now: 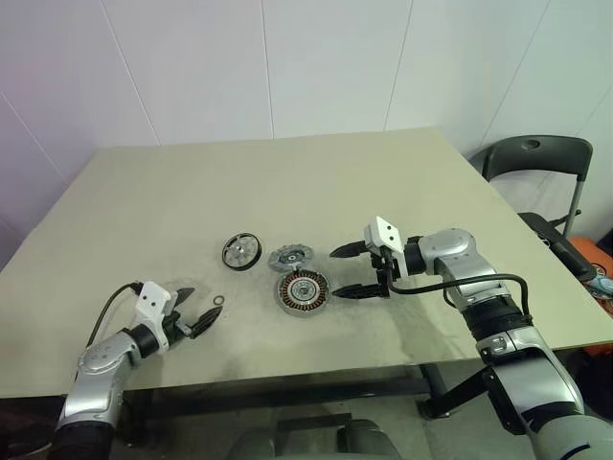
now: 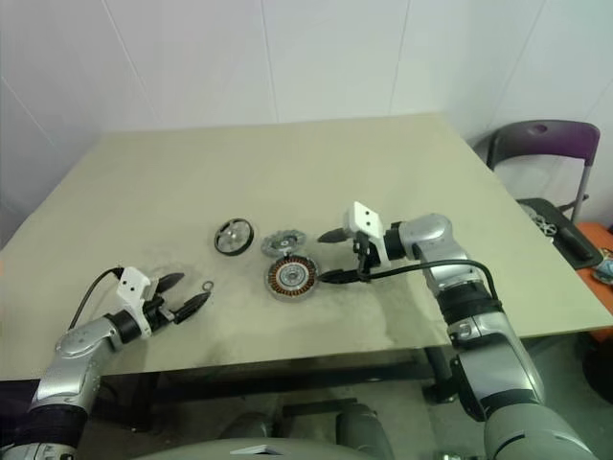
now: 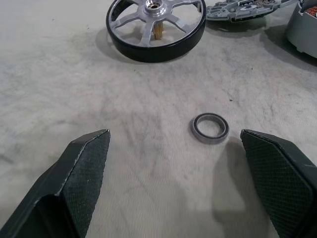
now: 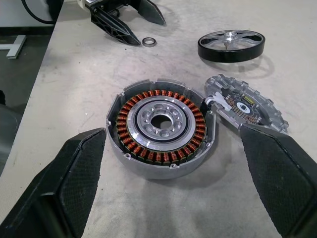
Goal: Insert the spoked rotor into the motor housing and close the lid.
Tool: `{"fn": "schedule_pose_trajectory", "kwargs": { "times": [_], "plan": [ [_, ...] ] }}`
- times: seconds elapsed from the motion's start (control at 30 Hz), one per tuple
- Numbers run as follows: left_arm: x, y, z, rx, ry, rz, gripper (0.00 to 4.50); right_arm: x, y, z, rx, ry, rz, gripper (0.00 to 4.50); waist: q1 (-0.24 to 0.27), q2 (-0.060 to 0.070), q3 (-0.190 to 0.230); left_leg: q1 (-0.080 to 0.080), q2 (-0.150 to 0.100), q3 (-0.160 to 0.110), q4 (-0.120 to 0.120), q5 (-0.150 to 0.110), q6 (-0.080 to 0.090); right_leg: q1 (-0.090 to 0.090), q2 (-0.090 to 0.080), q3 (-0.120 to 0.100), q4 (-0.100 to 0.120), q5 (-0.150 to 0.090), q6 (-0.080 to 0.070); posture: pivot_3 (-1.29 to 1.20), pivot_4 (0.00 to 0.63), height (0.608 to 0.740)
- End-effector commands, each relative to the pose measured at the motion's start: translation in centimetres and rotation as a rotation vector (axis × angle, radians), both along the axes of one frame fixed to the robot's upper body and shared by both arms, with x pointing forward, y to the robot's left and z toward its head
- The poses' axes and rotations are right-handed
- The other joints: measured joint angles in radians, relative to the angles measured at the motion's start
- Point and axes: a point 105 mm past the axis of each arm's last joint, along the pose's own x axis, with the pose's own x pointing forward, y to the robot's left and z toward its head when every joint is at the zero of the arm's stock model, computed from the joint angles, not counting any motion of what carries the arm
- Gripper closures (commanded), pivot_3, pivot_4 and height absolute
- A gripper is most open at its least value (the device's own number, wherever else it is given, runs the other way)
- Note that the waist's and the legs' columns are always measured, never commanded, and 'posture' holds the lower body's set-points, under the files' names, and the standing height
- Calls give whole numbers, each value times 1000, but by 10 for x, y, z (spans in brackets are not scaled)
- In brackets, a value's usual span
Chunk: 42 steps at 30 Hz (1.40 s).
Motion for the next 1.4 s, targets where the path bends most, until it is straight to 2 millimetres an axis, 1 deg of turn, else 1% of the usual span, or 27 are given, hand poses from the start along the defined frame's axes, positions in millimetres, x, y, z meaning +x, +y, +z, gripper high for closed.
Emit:
{"fn": "schedule_pose_trajectory", "kwargs": {
  "times": [0.03, 0.23, 0.57, 0.67, 0.9, 1.0, 1.23, 1.4],
  "plan": [
    [6, -9, 4, 17, -25, -42, 0, 3, 1, 12, 22, -49, 10, 10, 1, 0, 0, 0, 0, 0, 0, 0, 0, 0, 0, 0, 0, 0, 0, 0, 0, 740],
    [10, -13, 4, 36, -15, -61, 0, 3, 0, 12, 19, -50, 10, 10, 18, 0, 0, 2, 0, 0, 0, 0, 0, 2, 0, 0, 0, 0, 0, 0, 0, 740],
    [9, -17, -1, 47, 9, -78, 0, 4, -1, 11, 18, -48, 5, 10, 19, 0, 0, 6, 0, 0, 0, 0, 0, 5, 0, 0, 0, 0, 0, 0, 0, 740],
    [11, -19, -1, 38, 14, -81, 583, 5, -1, 11, 17, -49, 5, 0, 20, 0, 0, 9, 0, 0, -1, 0, 0, 9, 0, 0, 0, 0, 0, 0, 0, 740],
    [8, -21, -7, 30, 39, -87, 2957, 6, -3, 13, 16, -55, -1, 0, 19, 1, -1, 13, 0, 0, 0, 0, 0, 12, 0, 0, 2, -2, -2, 0, 0, 740],
    [8, -21, -8, 30, 43, -83, 3807, 6, -4, 14, 16, -56, -4, 0, 18, 1, -1, 13, 0, 0, 1, 0, 0, 11, 1, 0, 4, -4, 0, 0, 0, 740],
    [5, -19, -6, 28, 43, -76, 3821, 6, -6, 15, 16, -58, -9, 0, 18, 1, -1, 13, 0, 0, 1, 0, 0, 11, 1, 0, 4, -3, 1, 0, 0, 740],
    [-2, -21, 6, 16, 32, -122, 3821, 8, -5, 15, 15, -58, -10, 0, 12, 1, -1, 13, 0, 1, 0, 0, 0, 10, 1, 1, 4, -3, 0, 0, 0, 740]
  ]
}}
